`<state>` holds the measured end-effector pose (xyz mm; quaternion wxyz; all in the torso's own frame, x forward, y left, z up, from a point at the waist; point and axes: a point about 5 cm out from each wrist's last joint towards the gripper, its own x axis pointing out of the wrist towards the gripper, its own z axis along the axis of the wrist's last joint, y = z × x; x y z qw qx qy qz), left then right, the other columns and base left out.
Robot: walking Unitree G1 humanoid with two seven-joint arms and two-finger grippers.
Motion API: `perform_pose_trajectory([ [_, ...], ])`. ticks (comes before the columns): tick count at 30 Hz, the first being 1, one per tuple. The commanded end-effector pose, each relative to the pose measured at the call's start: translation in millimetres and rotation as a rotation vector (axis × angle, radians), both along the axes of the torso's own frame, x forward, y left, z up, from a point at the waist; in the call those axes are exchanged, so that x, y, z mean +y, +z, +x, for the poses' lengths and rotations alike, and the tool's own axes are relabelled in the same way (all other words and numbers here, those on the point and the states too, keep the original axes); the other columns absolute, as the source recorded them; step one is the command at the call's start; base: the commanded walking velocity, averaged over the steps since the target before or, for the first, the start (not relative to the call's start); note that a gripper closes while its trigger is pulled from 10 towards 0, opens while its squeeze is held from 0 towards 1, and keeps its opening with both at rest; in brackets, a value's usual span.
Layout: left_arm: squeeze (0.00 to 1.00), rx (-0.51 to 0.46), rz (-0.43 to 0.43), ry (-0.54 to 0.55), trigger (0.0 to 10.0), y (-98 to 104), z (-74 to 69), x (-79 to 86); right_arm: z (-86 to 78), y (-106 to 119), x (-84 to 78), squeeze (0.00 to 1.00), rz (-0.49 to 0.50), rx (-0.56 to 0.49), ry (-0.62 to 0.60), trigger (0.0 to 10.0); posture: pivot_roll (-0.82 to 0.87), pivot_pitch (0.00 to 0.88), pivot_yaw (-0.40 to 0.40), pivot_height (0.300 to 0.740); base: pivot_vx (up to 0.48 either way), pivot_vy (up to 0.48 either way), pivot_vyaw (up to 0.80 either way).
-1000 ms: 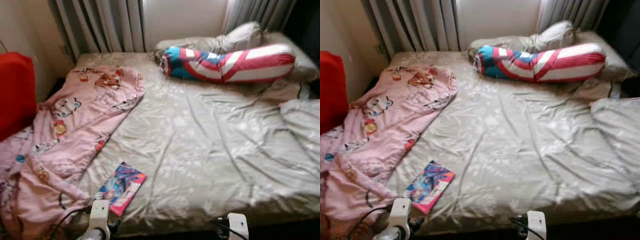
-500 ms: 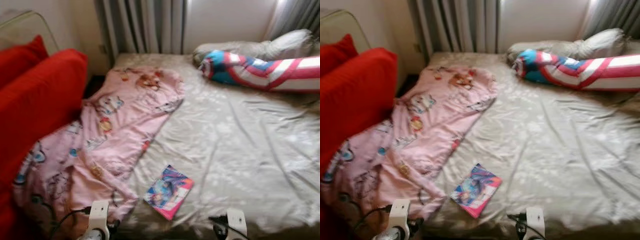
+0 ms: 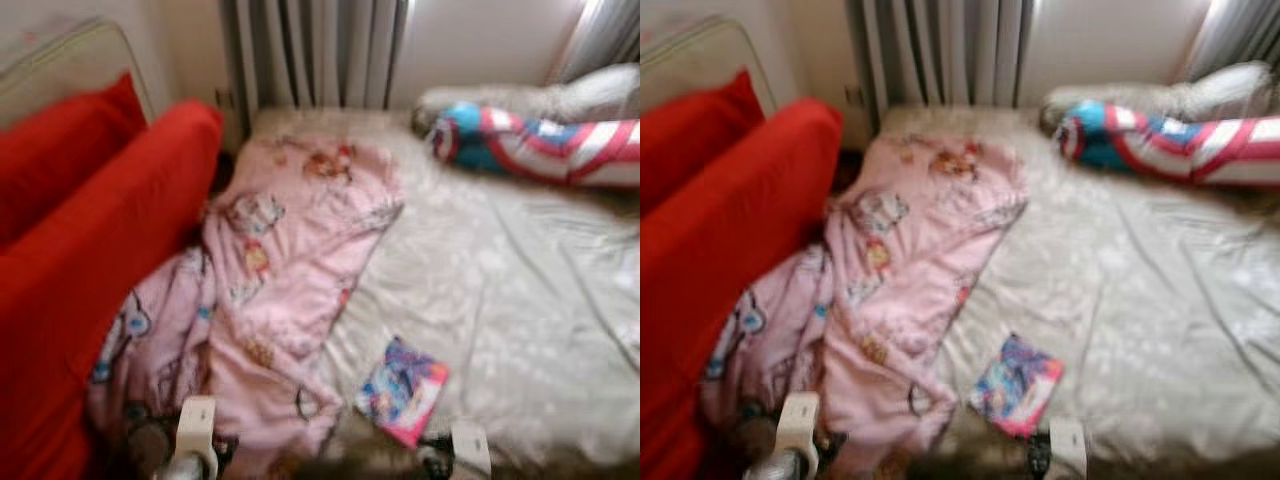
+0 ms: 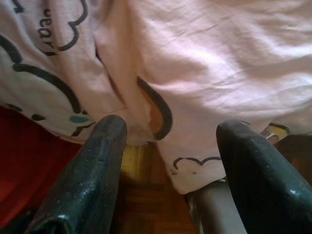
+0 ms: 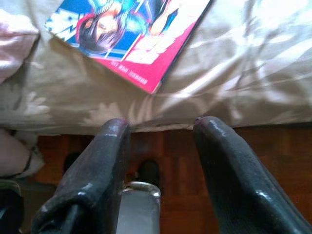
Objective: Clean up the room
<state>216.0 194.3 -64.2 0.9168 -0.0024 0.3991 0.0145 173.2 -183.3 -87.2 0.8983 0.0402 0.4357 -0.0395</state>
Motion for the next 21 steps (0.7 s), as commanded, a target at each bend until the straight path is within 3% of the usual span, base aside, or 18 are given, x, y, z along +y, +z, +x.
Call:
perform_pose_trajectory([
  [1,0.00,0.000,-0.012,-0.009,10.0,-1.6,-2.1,-4.0,-4.4,-1.3,-5.5,0.00,-0.007,0.011,-0.020,10.0,-0.03,0.049,-0.014,0.740,0.000,0.000,0.00],
  [10,0.00,-0.006,-0.013,-0.031,10.0,-1.0,-1.4,-4.9,-2.2,-0.1,-6.6,0.00,-0.007,0.001,-0.019,10.0,-0.03,0.047,-0.016,0.740,0.000,0.000,0.00],
  [21,0.00,-0.004,-0.012,-0.040,10.0,-1.3,-1.9,-5.3,-3.3,-1.0,-4.8,0.00,-0.006,0.009,-0.016,10.0,-0.03,0.038,-0.016,0.740,0.000,-0.193,0.00],
])
